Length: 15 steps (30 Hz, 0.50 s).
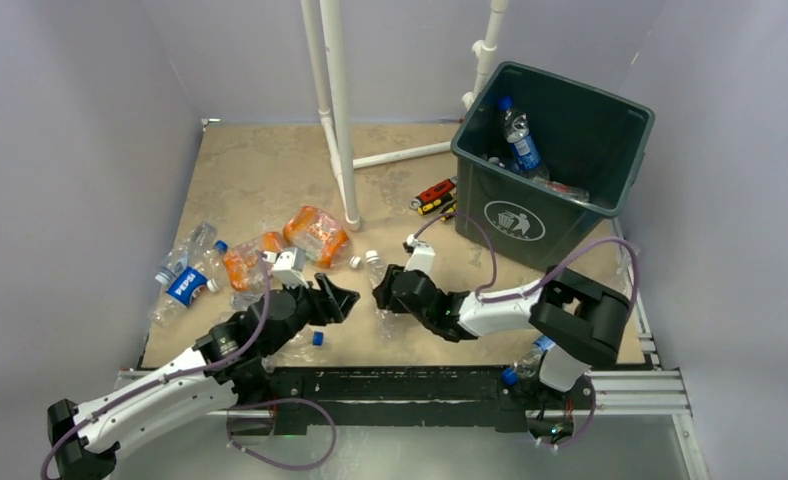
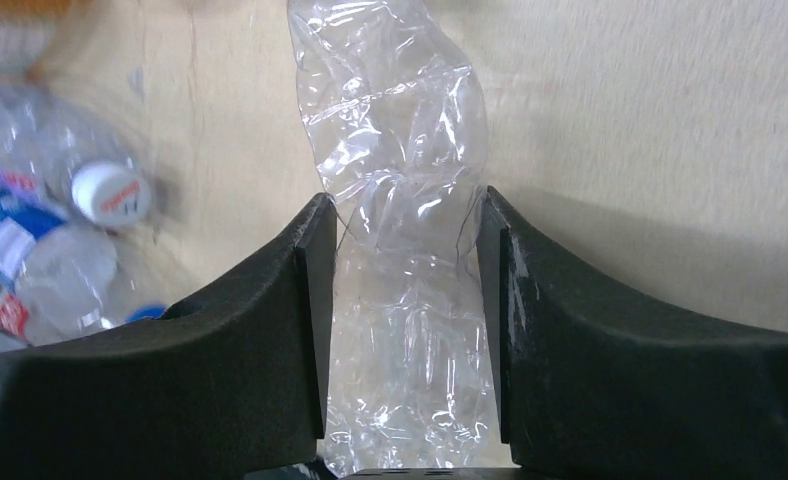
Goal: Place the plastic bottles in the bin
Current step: Pick up the plastic bottle at the center of the board.
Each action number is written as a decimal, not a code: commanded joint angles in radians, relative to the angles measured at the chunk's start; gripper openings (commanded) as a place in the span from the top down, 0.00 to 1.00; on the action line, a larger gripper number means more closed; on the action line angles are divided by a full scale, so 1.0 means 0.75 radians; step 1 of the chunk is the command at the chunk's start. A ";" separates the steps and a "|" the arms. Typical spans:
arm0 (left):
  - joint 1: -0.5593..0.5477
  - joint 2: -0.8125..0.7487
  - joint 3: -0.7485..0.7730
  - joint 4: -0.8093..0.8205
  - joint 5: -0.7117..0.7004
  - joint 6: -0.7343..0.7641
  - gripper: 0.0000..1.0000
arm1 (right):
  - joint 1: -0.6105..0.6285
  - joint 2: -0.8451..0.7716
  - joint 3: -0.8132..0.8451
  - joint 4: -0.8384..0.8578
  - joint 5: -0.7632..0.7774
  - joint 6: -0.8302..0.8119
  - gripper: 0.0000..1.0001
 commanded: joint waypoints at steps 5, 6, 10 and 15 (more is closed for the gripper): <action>-0.009 0.042 0.331 -0.152 -0.177 0.086 0.35 | 0.181 -0.386 -0.153 0.149 -0.079 -0.371 0.64; -0.009 0.044 0.358 -0.145 -0.177 0.101 0.34 | 0.210 -0.440 -0.158 0.140 -0.072 -0.425 0.64; -0.009 0.068 0.459 -0.073 -0.123 0.193 0.33 | 0.321 -0.660 -0.210 0.161 -0.063 -0.579 0.66; -0.009 0.029 0.567 0.059 -0.086 0.357 0.32 | 0.342 -0.935 -0.324 0.317 -0.139 -0.704 0.68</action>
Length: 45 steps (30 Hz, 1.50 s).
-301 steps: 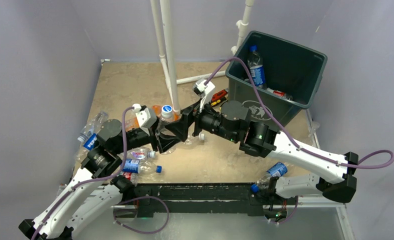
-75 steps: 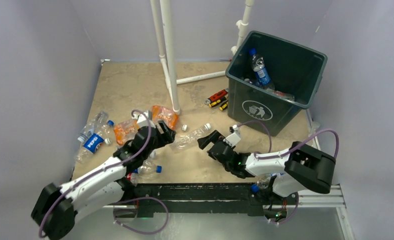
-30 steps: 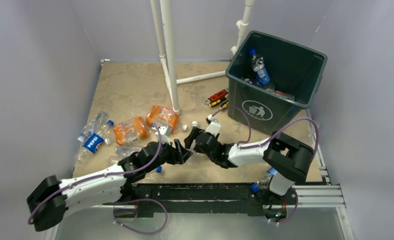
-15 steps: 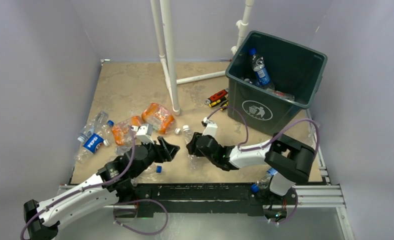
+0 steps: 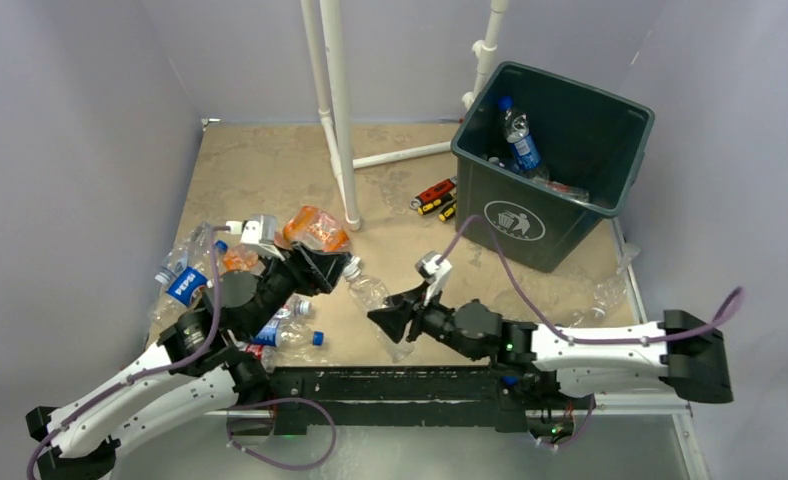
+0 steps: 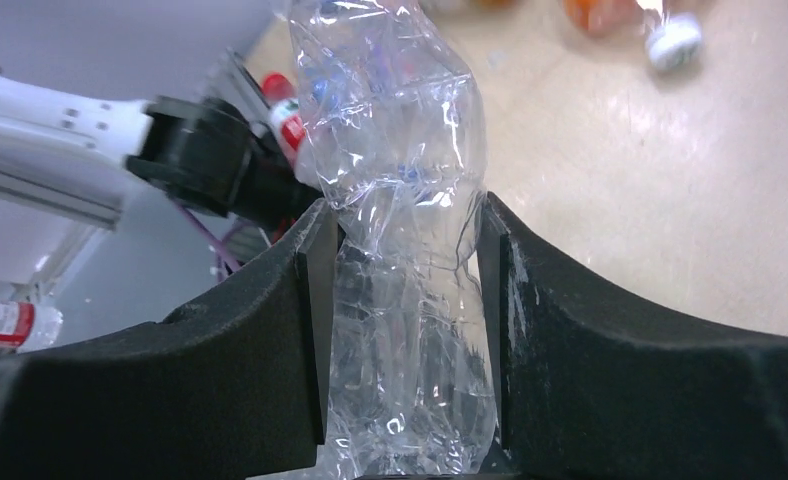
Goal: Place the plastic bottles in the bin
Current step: Pick up the plastic bottle at the center of the board.
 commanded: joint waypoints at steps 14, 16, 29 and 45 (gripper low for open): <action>-0.009 0.115 0.175 0.548 0.669 0.271 0.13 | 0.001 -0.210 -0.116 0.735 -0.218 -0.359 0.70; -0.009 0.146 0.173 0.567 0.732 0.260 0.14 | 0.000 -0.198 -0.111 0.785 -0.226 -0.359 0.70; -0.009 0.099 0.051 0.700 0.809 0.196 0.15 | 0.000 -0.224 -0.069 0.898 -0.224 -0.341 0.71; -0.009 0.208 -0.025 0.873 0.924 0.130 0.48 | 0.000 -0.160 -0.051 0.841 -0.246 -0.301 0.71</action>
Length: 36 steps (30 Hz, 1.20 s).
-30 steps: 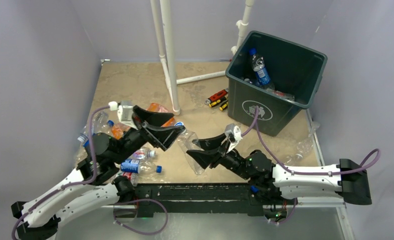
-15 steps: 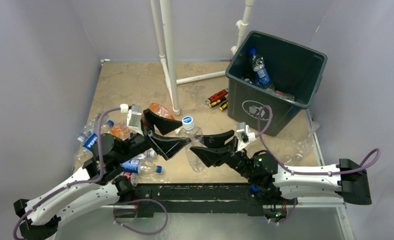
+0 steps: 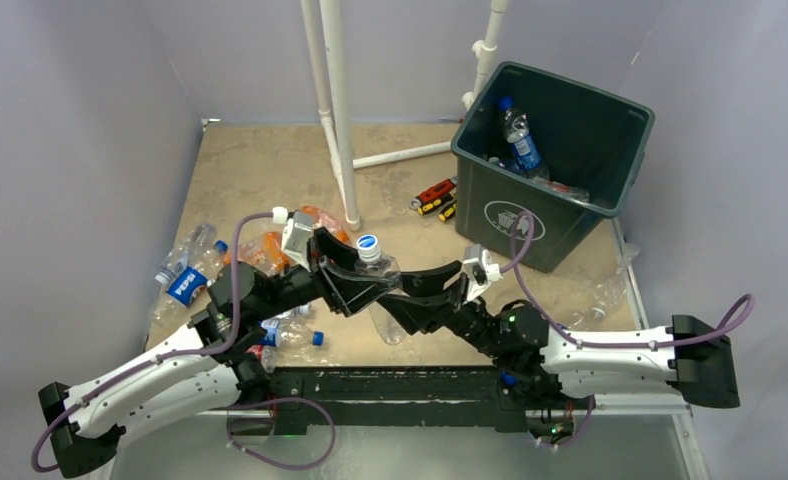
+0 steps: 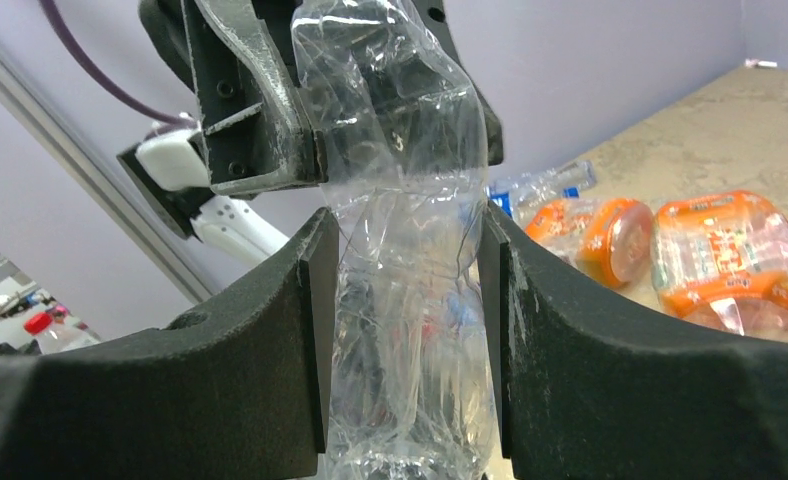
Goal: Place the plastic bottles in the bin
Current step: Pick up the plastic bottle at the center of the board.
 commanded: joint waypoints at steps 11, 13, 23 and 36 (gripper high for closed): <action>-0.009 -0.022 -0.053 0.131 0.034 -0.028 0.90 | 0.000 -0.029 0.102 -0.206 -0.039 0.027 0.39; -0.009 -0.044 -0.039 0.095 0.012 -0.009 0.91 | 0.000 -0.063 0.148 -0.365 -0.039 0.025 0.27; -0.009 -0.171 0.042 -0.193 -0.080 0.144 0.98 | 0.000 -0.361 0.428 -1.186 -0.050 -0.099 0.05; -0.009 -0.046 0.177 -0.306 0.134 0.217 1.00 | 0.000 0.125 1.209 -1.643 0.091 -0.130 0.16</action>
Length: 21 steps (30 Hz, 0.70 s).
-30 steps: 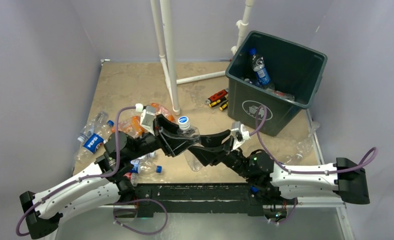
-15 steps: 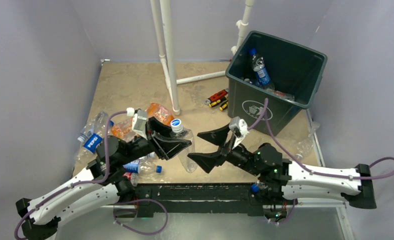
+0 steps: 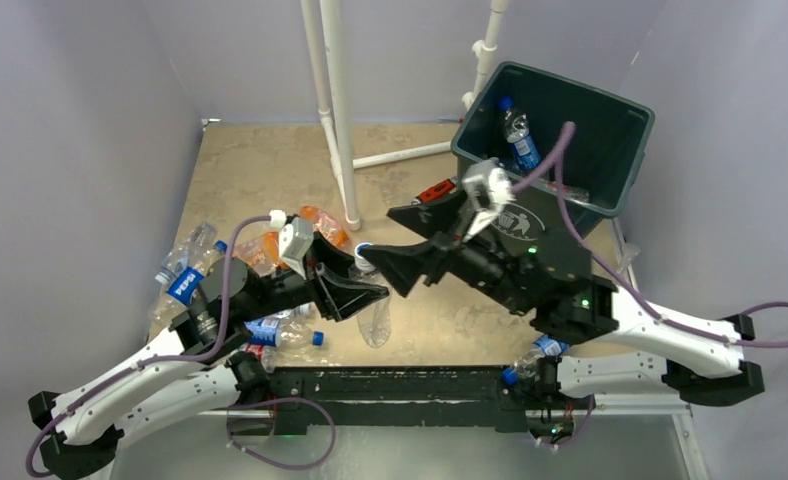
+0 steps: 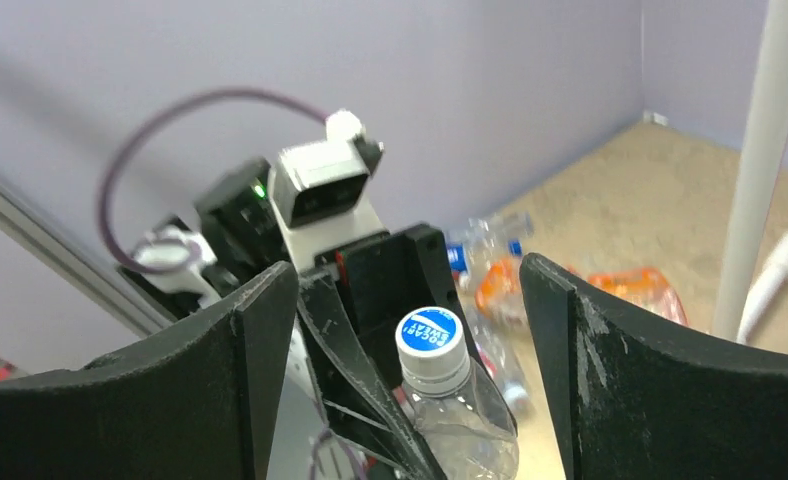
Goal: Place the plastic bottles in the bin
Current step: Pick up the plastic bottle at the center of the board.
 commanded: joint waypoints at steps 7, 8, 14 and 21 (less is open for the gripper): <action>-0.004 0.004 0.082 -0.023 0.063 0.053 1.00 | 0.006 0.149 0.150 -0.302 -0.060 -0.033 0.22; -0.003 0.005 0.081 -0.025 0.060 0.054 1.00 | 0.006 0.152 0.155 -0.315 -0.066 -0.033 0.23; -0.003 0.007 0.080 -0.016 0.058 0.052 1.00 | 0.006 0.163 0.157 -0.380 0.006 -0.007 0.34; -0.003 0.003 0.076 -0.016 0.059 0.050 1.00 | 0.005 0.160 0.150 -0.340 0.061 -0.002 0.50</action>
